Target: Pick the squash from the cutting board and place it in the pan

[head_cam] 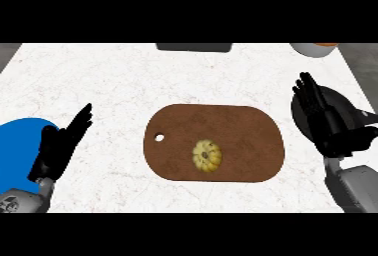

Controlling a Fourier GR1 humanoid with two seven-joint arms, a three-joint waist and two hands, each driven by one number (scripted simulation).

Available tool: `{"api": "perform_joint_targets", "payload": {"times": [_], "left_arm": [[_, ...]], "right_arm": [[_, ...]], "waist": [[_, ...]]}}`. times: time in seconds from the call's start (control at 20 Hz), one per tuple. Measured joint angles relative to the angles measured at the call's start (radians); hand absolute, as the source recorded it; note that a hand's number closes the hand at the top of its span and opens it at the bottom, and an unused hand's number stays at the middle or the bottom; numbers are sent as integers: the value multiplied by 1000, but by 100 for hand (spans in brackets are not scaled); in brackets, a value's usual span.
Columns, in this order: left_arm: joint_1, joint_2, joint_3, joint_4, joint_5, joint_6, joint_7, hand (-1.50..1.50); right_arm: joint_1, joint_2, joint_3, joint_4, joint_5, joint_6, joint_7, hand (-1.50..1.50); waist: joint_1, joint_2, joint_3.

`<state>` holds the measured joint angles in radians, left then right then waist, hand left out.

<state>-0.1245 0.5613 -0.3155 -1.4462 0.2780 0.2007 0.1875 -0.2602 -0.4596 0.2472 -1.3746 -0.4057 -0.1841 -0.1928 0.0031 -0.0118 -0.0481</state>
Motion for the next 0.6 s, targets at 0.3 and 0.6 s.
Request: {"api": "perform_joint_targets", "payload": {"times": [0.3,0.6], "left_arm": [[-90,-47,40,-36,0,34,-64,0],[-128,-100,92,-33,15,80,-114,0]], "right_arm": [[-128,-59,248,-18,122,233,106,150],[-308,-136,377,-56,355,334,59,-150]], "waist": [[81,19,31],[51,15,42]]}}
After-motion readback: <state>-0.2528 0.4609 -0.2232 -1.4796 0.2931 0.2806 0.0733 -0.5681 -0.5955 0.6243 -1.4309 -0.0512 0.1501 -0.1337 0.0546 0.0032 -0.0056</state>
